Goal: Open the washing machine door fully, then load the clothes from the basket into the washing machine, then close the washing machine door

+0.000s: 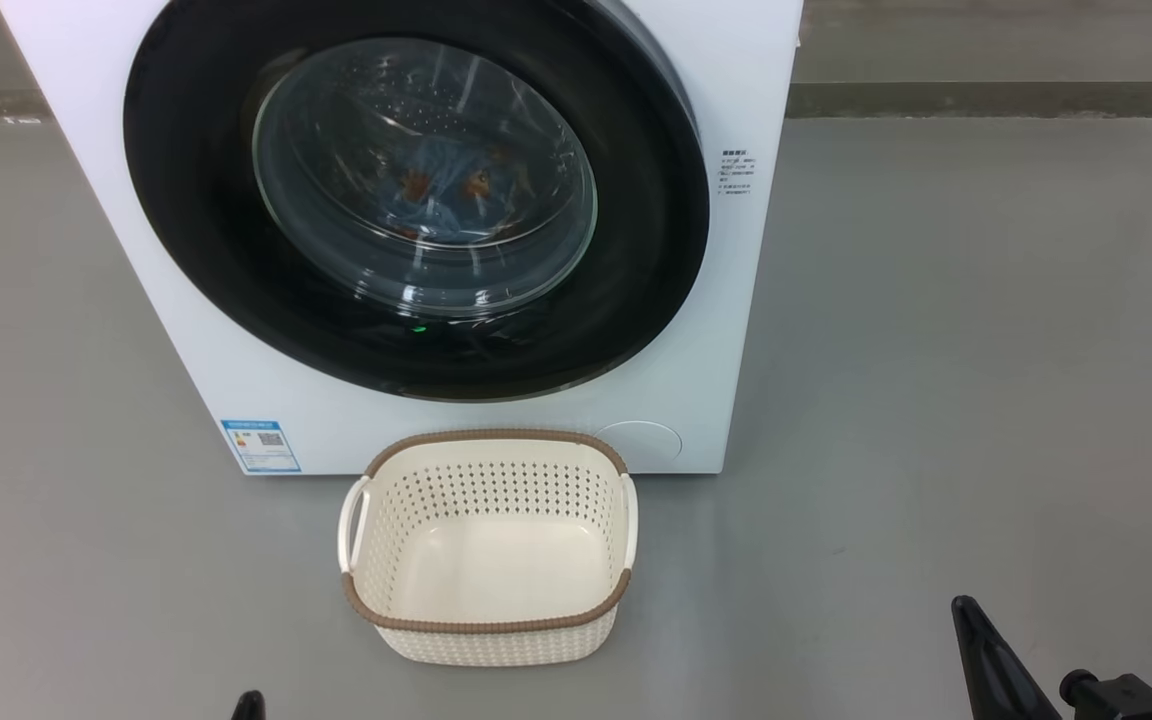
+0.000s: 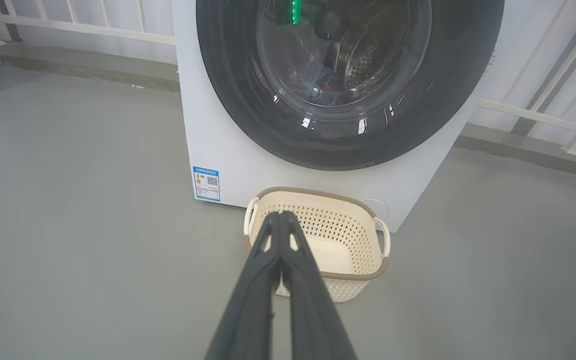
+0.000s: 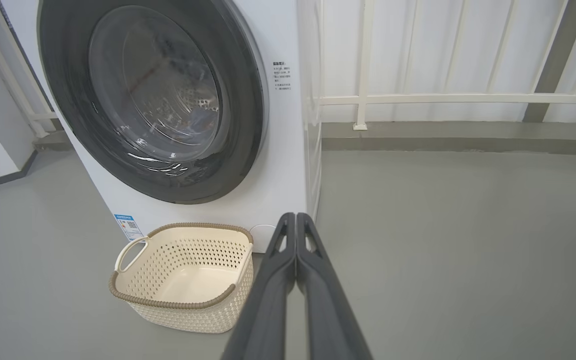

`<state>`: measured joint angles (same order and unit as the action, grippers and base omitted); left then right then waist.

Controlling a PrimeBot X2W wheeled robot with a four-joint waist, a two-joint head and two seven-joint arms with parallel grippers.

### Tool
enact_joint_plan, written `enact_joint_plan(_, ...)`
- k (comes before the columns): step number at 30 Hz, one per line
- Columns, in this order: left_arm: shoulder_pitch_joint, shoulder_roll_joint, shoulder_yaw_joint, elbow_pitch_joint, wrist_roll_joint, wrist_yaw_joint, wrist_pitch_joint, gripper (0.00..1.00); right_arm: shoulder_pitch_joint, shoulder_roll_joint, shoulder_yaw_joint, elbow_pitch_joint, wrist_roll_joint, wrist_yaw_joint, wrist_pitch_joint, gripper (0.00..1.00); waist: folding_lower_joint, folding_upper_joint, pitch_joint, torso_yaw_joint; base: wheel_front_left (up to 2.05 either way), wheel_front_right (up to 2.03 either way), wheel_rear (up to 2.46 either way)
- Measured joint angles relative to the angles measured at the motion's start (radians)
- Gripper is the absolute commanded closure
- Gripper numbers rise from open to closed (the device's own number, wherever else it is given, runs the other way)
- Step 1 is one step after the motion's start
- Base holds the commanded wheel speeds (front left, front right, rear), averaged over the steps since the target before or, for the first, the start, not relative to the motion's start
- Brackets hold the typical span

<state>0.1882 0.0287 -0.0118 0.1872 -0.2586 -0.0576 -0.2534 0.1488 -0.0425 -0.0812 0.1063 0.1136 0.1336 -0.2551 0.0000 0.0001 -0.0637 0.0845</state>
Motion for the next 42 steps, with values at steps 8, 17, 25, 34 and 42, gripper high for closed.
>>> enact_joint_plan(8, -0.001, -0.002, 0.003, 0.007, -0.084, -0.001, 0.026, 1.00, 0.000, 0.002, -0.001, 0.009, 0.087, 0.000, 0.026, 1.00, 0.0003, -0.0001, 0.003, -0.006, 0.00, 0.00, 0.00)
enact_joint_plan(17, -0.005, -0.002, 0.009, 0.010, -0.178, -0.004, 0.052, 1.00, -0.004, 0.002, -0.002, 0.020, 0.198, 0.000, 0.052, 1.00, 0.0002, -0.0001, 0.009, -0.012, 0.00, 0.00, 0.00)
enact_joint_plan(25, -0.019, -0.002, 0.016, 0.016, -0.266, -0.010, 0.074, 1.00, -0.008, 0.002, -0.006, 0.032, 0.282, 0.000, 0.074, 1.00, 0.0001, 0.0000, 0.014, -0.017, 0.00, 0.00, 0.00)
enact_joint_plan(34, -0.034, -0.001, 0.021, 0.021, -0.358, -0.015, 0.101, 1.00, -0.029, 0.002, -0.010, 0.042, 0.398, 0.000, 0.098, 1.00, 0.0001, 0.0000, 0.018, -0.023, 0.00, 0.00, 0.00)
enact_joint_plan(42, -0.053, -0.001, 0.026, 0.026, -0.450, -0.019, 0.123, 1.00, -0.045, 0.002, -0.016, 0.053, 0.490, 0.000, 0.123, 1.00, 0.0001, 0.0000, 0.023, -0.029, 0.00, 0.00, 0.00)
